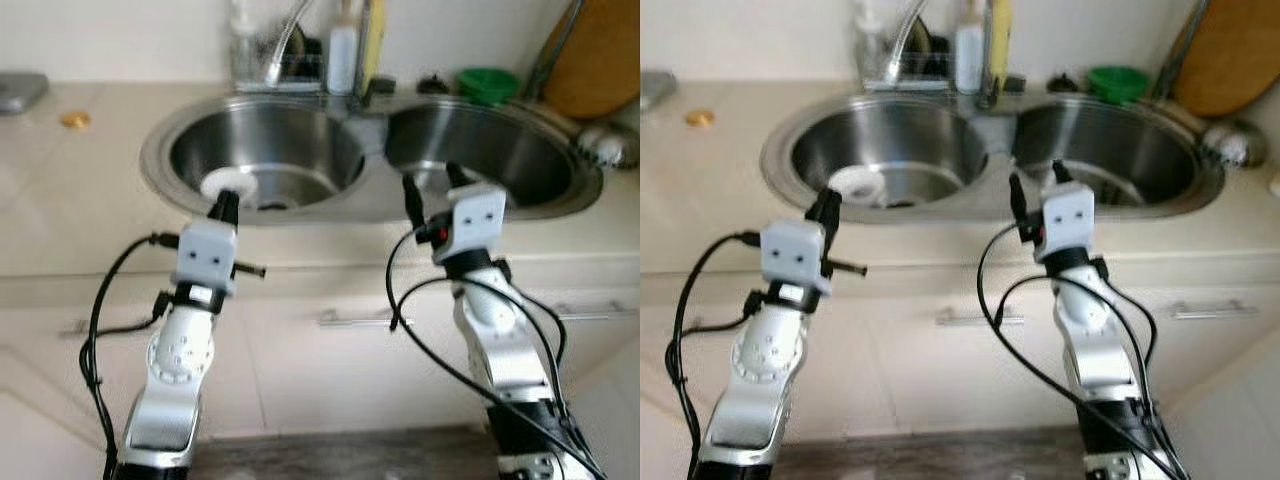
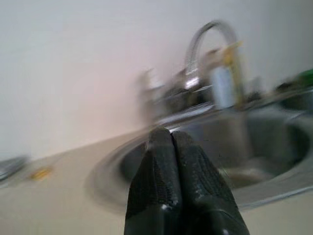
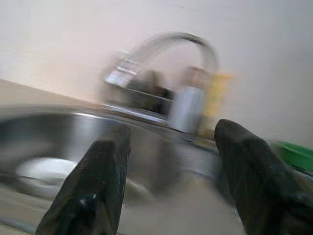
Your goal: Kitchen organization
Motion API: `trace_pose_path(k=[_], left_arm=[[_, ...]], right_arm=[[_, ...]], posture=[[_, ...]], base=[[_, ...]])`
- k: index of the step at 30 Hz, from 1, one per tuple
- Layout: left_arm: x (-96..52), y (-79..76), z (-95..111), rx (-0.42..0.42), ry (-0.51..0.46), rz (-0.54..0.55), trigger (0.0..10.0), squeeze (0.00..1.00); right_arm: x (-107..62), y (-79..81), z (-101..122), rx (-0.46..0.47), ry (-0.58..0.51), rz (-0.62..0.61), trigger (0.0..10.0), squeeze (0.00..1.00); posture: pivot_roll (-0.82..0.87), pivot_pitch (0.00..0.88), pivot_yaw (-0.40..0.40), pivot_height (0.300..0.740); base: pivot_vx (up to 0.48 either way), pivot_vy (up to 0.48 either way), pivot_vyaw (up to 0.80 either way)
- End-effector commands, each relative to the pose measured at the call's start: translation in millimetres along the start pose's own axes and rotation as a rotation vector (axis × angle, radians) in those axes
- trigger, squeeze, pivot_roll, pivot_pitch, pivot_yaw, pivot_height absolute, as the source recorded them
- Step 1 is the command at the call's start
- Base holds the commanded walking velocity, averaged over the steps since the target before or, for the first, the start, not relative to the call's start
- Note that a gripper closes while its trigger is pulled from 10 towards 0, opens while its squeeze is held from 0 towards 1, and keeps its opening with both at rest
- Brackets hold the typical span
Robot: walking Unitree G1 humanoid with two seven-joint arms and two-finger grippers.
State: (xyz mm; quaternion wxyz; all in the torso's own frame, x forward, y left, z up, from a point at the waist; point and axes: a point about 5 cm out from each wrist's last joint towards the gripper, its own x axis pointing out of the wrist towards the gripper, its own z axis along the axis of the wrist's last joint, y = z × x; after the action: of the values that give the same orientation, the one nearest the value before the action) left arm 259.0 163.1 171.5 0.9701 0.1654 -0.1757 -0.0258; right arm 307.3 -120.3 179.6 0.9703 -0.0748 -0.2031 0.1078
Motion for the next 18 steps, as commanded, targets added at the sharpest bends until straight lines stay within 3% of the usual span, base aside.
trace_pose_path(k=[1, 5, 18], left_arm=[[2.7, -2.9, 5, -0.011, -0.024, -0.010, 10.0, 0.00], [2.0, -2.3, 5, -0.015, -0.028, -0.002, 10.0, 0.00], [-0.4, -3.0, 8, 0.003, -0.053, -0.011, 10.0, 0.00]], right_arm=[[-0.9, -7.5, 6, -0.048, -0.025, -0.011, 10.0, 0.00], [-3.0, -7.6, 7, -0.058, -0.023, -0.013, 10.0, 0.00], [-11.7, -10.7, 6, -0.093, -0.015, -0.028, 10.0, 0.00]], posture=[[0.01, 0.000, -0.061, 0.740], [0.01, 0.000, -0.063, 0.740], [0.00, 0.006, -0.062, 0.740]], base=[[0.000, 0.480, 0.00], [0.000, 0.369, 0.00], [0.000, 0.000, 0.00]])
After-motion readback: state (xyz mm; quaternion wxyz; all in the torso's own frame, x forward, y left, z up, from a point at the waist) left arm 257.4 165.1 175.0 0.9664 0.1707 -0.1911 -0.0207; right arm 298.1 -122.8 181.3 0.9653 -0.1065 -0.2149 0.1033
